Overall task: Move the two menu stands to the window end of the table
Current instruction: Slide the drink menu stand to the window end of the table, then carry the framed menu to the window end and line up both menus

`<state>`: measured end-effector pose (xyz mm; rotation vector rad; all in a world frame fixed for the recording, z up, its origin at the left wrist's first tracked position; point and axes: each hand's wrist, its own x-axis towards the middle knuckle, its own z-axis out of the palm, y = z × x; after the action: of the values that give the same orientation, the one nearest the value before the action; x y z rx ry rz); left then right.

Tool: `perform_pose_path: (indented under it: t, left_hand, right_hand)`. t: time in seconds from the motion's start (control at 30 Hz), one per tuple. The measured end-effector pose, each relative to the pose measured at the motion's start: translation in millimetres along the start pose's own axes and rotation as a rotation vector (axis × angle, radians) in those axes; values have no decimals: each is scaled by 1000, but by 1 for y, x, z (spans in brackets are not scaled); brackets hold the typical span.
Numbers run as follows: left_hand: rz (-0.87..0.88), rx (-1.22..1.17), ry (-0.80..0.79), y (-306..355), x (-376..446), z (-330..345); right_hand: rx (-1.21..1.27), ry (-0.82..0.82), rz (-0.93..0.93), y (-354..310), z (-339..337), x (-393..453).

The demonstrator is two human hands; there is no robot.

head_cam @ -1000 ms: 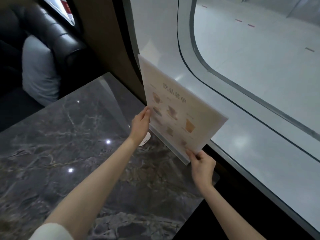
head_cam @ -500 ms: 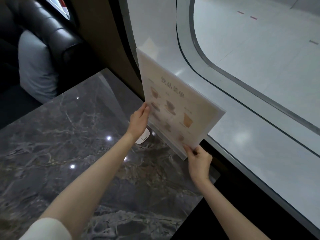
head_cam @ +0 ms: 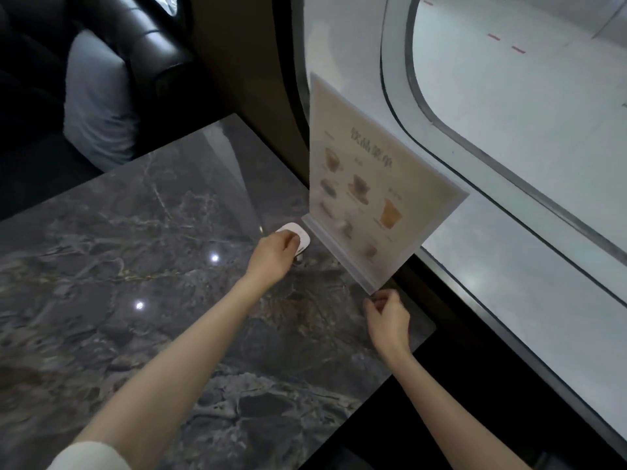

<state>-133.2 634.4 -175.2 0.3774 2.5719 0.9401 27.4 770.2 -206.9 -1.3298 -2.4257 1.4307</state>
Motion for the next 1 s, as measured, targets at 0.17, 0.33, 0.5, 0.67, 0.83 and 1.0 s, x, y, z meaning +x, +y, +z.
perform_pose_path:
  t: [0.17,0.33,0.5,0.67,0.83,1.0]
  left_hand:
    - [36,198,63,-39,-42,-29]
    - [65,534,173,-77,-94,-75]
    - [34,681,297,-124,-170,-125]
    - [73,746,414,-172,-250,-175]
    - [210,844,668,-220,-321,-216]
    - [124,821,967,-282,-368,-247]
  right_hand:
    - [-194,-182,-126,-21,27,-20]
    - [-346,-300,-398,-64,66,-63]
    - [-510,-394,-685,-108,117,-127]
    - [-587,-413,-1006,-144,172,-202]
    - [-547,-526,-1178,-166,227,-279]
    - [-422,-695,-1199,-175,274,-341]
